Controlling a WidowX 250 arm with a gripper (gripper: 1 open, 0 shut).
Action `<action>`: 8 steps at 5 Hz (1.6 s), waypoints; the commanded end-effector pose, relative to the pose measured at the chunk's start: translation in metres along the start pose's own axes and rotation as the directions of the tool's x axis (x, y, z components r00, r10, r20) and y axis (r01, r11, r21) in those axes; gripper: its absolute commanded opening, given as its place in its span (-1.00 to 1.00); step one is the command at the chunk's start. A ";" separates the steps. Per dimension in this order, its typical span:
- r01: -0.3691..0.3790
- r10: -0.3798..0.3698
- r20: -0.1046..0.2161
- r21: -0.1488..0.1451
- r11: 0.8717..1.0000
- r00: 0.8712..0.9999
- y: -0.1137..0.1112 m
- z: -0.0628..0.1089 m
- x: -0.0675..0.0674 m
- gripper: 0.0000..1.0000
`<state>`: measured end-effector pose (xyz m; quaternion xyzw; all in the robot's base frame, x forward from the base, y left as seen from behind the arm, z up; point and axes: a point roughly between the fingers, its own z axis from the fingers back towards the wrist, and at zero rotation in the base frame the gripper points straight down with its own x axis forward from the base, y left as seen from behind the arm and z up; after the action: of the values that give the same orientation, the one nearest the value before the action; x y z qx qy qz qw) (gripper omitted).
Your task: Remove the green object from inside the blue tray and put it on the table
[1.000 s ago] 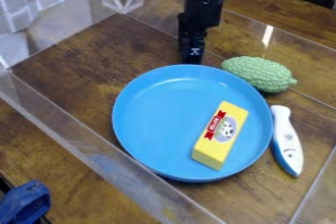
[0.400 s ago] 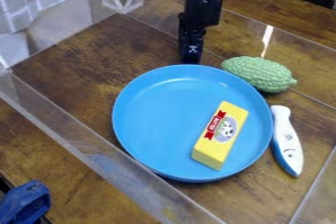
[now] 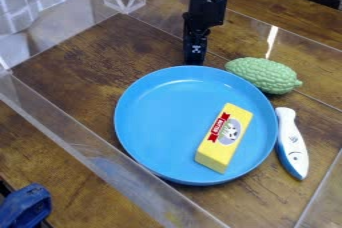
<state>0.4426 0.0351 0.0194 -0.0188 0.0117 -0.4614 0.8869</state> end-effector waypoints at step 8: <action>0.321 -0.318 0.050 -0.068 0.945 0.947 -0.058 -0.014 0.072 1.00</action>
<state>0.4419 -0.0338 0.0194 -0.0480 0.0003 -0.5829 0.8111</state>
